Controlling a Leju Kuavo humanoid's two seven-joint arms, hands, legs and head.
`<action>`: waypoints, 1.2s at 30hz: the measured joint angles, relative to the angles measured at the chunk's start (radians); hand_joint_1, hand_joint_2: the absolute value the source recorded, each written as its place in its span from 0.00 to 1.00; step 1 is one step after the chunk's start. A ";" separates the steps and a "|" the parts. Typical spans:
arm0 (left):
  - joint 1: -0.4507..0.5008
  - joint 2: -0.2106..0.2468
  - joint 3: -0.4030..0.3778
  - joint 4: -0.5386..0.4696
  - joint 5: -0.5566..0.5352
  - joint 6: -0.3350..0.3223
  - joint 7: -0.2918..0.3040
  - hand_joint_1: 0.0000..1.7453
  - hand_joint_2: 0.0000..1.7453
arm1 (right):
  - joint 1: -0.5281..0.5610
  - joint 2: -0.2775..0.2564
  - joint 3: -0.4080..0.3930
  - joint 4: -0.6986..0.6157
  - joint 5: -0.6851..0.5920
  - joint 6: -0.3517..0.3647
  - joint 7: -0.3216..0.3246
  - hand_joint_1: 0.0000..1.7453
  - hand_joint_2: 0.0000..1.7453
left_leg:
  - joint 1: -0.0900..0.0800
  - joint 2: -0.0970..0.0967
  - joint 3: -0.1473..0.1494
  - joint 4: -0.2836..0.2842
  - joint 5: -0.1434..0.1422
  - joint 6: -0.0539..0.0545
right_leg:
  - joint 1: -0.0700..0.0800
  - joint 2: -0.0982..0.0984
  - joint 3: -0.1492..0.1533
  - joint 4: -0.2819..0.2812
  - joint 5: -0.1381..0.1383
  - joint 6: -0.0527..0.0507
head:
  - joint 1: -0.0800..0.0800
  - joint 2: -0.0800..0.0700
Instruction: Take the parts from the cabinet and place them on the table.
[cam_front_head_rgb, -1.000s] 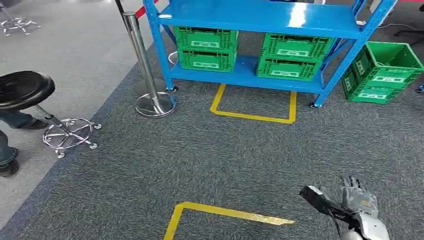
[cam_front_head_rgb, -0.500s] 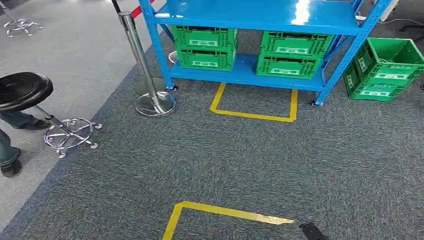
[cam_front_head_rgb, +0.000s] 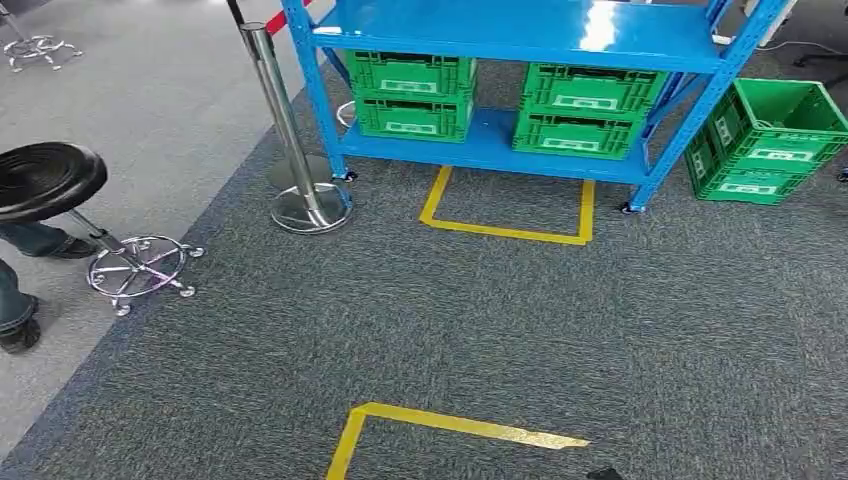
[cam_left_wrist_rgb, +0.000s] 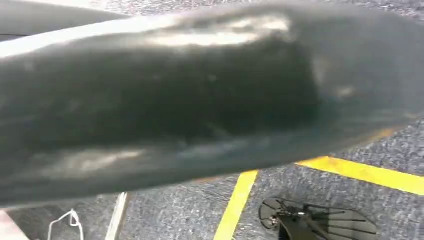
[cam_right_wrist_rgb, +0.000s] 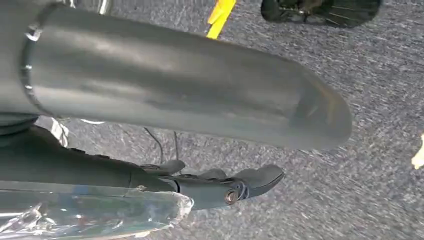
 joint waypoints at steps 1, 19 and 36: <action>0.000 0.000 0.000 0.000 0.001 0.001 -0.003 0.00 0.00 | 0.000 0.002 0.000 0.003 0.011 0.000 0.004 0.00 0.00 | 0.000 0.000 0.000 0.000 0.000 0.000 | 0.000 0.000 0.000 0.000 0.000 0.000 | 0.000 0.000; 0.000 0.000 0.004 0.000 0.013 -0.010 -0.032 0.00 0.00 | -0.001 0.021 0.000 0.033 0.031 0.009 0.016 0.00 0.00 | 0.000 0.000 0.000 0.000 -0.001 0.001 | 0.000 0.000 0.000 0.000 0.000 0.000 | 0.000 0.000; 0.005 -0.011 0.027 0.001 0.042 -0.017 -0.029 0.00 0.00 | 0.005 0.031 -0.009 0.035 0.012 0.006 0.031 0.00 0.00 | 0.007 0.005 0.026 -0.042 0.017 0.043 | -0.001 -0.001 -0.019 0.048 -0.043 0.020 | 0.007 0.000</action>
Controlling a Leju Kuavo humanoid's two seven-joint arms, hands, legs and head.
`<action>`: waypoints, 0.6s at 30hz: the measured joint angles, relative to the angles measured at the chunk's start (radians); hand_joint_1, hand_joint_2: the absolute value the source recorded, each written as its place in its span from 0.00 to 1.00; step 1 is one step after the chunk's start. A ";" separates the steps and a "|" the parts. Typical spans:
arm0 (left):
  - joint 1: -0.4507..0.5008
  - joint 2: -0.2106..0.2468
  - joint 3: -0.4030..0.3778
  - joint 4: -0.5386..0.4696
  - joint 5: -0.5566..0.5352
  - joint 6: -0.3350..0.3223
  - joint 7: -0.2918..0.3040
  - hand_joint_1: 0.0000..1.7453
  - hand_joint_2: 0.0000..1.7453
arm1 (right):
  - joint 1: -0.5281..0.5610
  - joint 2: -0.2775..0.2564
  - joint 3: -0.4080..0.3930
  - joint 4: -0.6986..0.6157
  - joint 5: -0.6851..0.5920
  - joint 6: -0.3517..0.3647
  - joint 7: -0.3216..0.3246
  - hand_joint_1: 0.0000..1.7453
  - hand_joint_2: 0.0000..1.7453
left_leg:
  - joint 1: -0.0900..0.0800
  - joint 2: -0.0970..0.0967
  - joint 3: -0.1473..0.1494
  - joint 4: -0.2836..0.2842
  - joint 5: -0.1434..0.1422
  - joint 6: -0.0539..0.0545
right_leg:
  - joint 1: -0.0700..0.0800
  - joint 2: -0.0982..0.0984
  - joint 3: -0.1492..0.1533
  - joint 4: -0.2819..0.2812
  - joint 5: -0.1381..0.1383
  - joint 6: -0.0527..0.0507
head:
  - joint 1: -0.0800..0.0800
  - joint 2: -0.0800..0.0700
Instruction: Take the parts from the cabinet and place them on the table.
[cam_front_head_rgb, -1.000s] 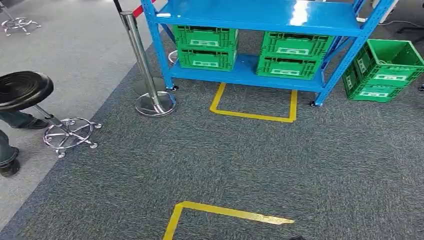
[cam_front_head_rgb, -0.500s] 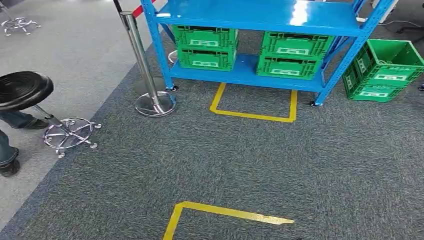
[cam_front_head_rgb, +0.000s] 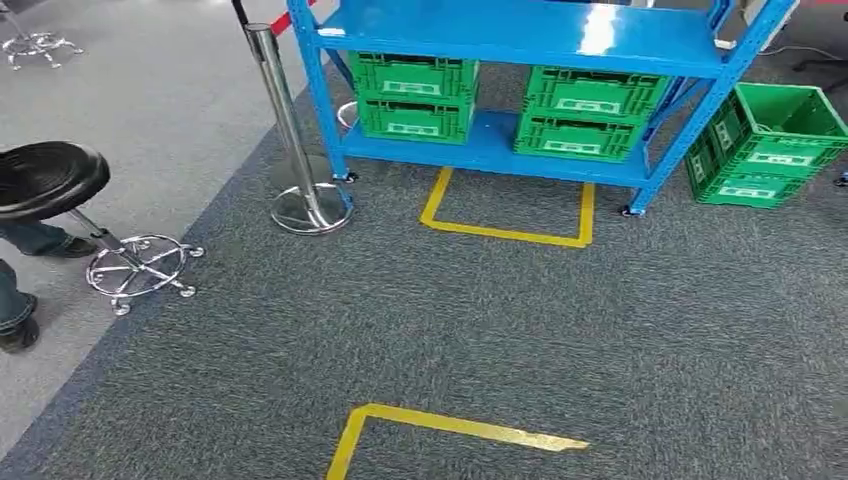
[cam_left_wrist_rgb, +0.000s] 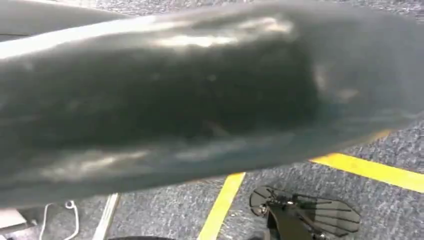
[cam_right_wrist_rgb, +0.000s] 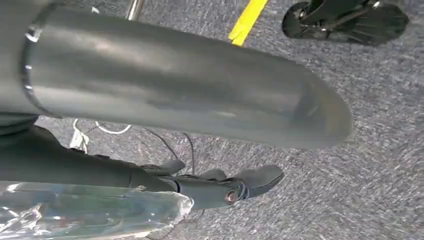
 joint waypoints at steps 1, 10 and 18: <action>0.000 0.000 0.000 0.000 0.000 0.000 0.000 0.00 0.00 | 0.000 0.000 0.000 0.000 0.000 0.000 0.000 0.00 0.00 | 0.001 0.001 -0.001 0.000 -0.002 0.000 | -0.001 0.000 -0.034 0.072 -0.036 0.002 | 0.004 0.000; 0.004 0.000 0.002 0.002 0.001 0.004 0.001 0.00 0.00 | 0.005 0.002 -0.006 0.000 -0.001 0.002 0.001 0.00 0.00 | 0.005 -0.003 0.000 0.048 -0.045 -0.048 | -0.022 0.013 0.021 -0.033 0.034 0.009 | 0.013 0.000; 0.005 0.000 0.002 0.002 0.001 0.004 0.002 0.00 0.00 | 0.010 0.000 -0.014 0.000 -0.001 0.000 0.002 0.00 0.00 | 0.014 0.008 -0.148 0.344 -0.180 -0.066 | -0.014 0.000 0.031 -0.029 0.019 -0.034 | 0.002 0.000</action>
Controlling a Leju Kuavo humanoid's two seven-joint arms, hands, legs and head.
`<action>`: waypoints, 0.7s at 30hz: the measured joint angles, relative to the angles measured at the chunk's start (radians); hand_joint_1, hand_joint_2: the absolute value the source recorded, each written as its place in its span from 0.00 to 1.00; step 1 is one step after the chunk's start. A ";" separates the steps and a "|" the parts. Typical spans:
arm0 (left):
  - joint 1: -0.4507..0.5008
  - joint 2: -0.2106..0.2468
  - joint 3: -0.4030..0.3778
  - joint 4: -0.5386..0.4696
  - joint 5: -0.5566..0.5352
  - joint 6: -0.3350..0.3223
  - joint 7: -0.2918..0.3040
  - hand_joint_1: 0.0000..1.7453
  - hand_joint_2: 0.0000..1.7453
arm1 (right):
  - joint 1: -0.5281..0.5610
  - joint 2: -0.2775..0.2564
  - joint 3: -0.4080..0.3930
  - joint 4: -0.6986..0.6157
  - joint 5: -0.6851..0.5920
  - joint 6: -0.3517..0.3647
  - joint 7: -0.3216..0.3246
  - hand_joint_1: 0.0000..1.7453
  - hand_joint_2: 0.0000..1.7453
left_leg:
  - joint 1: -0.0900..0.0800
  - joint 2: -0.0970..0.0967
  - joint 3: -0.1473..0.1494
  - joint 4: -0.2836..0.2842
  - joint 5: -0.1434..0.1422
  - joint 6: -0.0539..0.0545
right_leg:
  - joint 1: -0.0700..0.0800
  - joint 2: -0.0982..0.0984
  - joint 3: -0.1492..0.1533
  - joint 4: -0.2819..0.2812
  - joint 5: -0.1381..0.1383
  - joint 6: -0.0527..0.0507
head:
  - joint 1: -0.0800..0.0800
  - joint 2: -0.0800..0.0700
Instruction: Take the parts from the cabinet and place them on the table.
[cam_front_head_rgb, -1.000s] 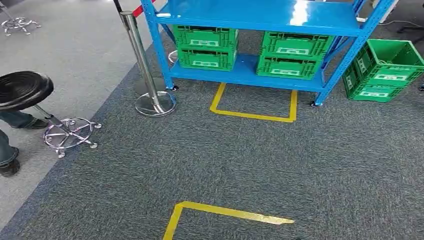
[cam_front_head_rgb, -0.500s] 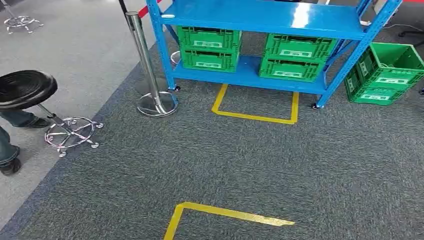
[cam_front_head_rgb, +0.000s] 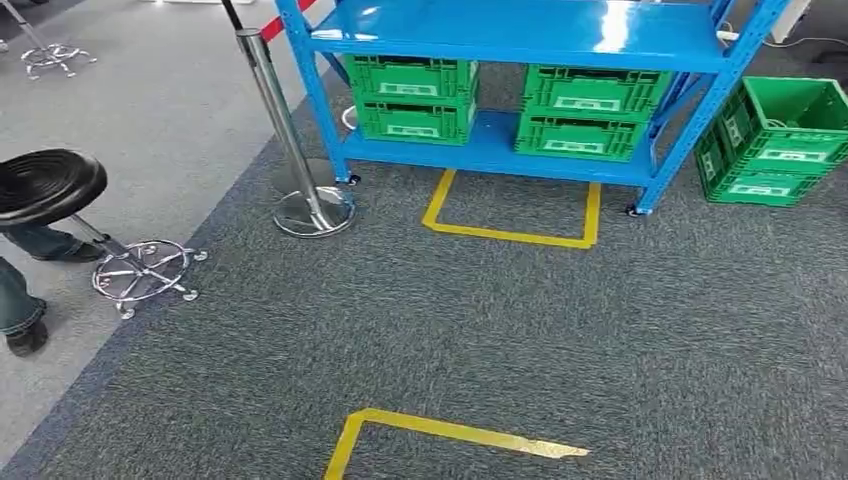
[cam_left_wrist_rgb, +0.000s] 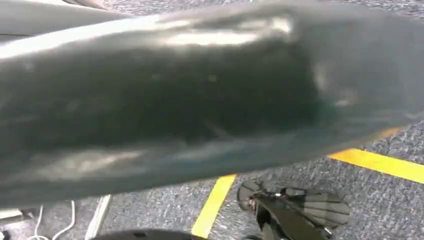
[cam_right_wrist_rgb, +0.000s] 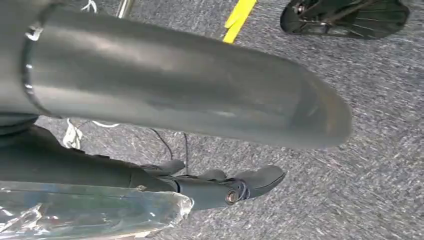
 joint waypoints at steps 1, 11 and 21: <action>0.002 0.000 0.000 0.000 0.000 0.000 0.000 0.00 0.00 | 0.001 0.000 -0.001 0.000 0.000 0.000 0.000 0.00 0.00 | 0.000 0.000 -0.025 0.035 0.001 0.002 | 0.002 0.000 0.003 0.000 -0.003 0.000 | 0.000 0.000; 0.006 0.002 0.000 0.001 0.000 0.002 0.000 0.00 0.00 | -0.003 0.000 -0.002 0.000 0.000 0.001 0.000 0.00 0.00 | -0.007 0.001 0.110 -0.291 0.164 0.046 | 0.005 -0.005 0.039 -0.013 -0.042 0.038 | 0.002 0.000; 0.009 -0.004 0.002 0.001 0.000 0.012 0.002 0.00 0.00 | 0.001 -0.002 -0.007 0.000 -0.001 0.003 0.000 0.00 0.00 | -0.023 -0.001 0.178 -0.296 0.107 0.054 | 0.012 -0.003 -0.056 0.021 0.048 0.031 | 0.008 0.000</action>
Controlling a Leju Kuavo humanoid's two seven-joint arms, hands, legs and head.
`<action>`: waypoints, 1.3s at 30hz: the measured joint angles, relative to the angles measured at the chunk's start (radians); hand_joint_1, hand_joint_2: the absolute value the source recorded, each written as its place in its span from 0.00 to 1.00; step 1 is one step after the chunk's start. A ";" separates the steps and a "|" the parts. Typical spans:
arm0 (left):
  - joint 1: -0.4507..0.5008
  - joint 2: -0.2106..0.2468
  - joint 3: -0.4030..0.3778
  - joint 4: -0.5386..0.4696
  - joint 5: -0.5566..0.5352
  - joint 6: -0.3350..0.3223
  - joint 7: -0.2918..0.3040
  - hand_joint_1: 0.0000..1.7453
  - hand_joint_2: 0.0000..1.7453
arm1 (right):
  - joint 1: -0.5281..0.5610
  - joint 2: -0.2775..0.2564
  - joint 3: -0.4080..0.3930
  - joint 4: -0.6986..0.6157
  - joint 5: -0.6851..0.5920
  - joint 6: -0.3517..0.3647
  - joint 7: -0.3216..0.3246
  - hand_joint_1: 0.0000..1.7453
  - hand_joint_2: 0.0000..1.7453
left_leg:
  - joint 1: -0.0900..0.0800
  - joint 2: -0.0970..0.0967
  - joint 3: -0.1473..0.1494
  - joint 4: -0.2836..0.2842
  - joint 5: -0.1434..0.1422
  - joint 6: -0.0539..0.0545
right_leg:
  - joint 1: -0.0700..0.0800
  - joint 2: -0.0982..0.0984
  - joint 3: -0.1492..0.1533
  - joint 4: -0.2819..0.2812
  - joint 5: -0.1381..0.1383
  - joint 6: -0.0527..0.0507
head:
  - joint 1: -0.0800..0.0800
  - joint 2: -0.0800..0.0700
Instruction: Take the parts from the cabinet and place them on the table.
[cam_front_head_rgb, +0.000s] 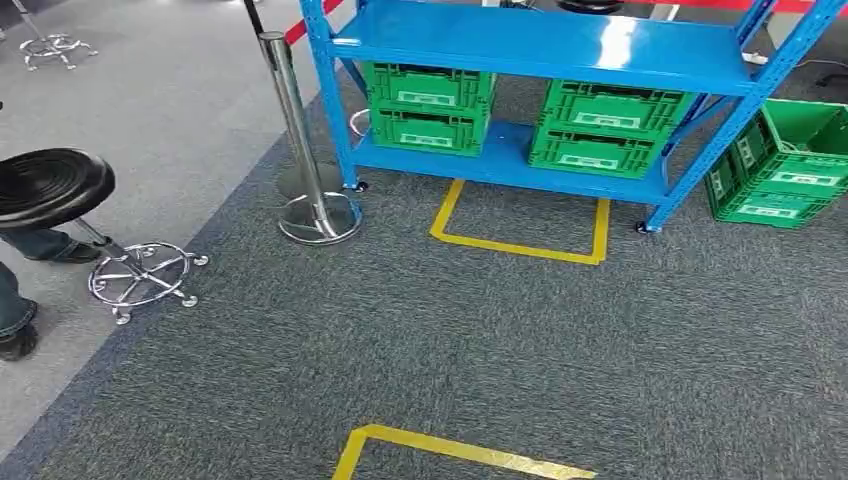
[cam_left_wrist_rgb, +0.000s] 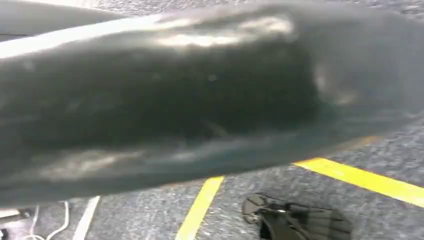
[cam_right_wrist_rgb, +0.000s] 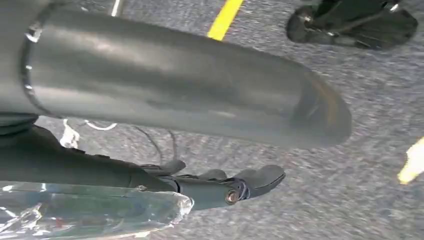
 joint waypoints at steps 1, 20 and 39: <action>-0.003 0.000 0.000 0.000 0.000 0.000 0.000 0.00 0.00 | -0.002 0.000 -0.001 0.000 0.000 0.000 0.000 0.00 0.00 | -0.007 -0.002 -0.001 0.007 -0.007 -0.008 | 0.003 0.001 0.019 -0.021 -0.012 -0.005 | 0.001 0.000; 0.003 0.003 0.014 0.001 0.000 0.006 0.004 0.00 0.00 | -0.002 -0.001 -0.004 -0.001 0.001 0.013 0.000 0.00 0.00 | 0.014 0.001 -0.076 0.027 0.042 -0.012 | -0.007 -0.003 0.147 -0.044 -0.096 0.018 | -0.013 0.000; -0.002 0.000 0.019 0.002 0.000 0.019 0.003 0.00 0.00 | 0.003 0.002 -0.051 -0.008 -0.026 0.051 -0.006 0.00 0.00 | 0.008 0.002 -0.072 0.234 -0.111 -0.042 | 0.011 0.000 0.049 -0.032 -0.035 -0.055 | -0.005 0.000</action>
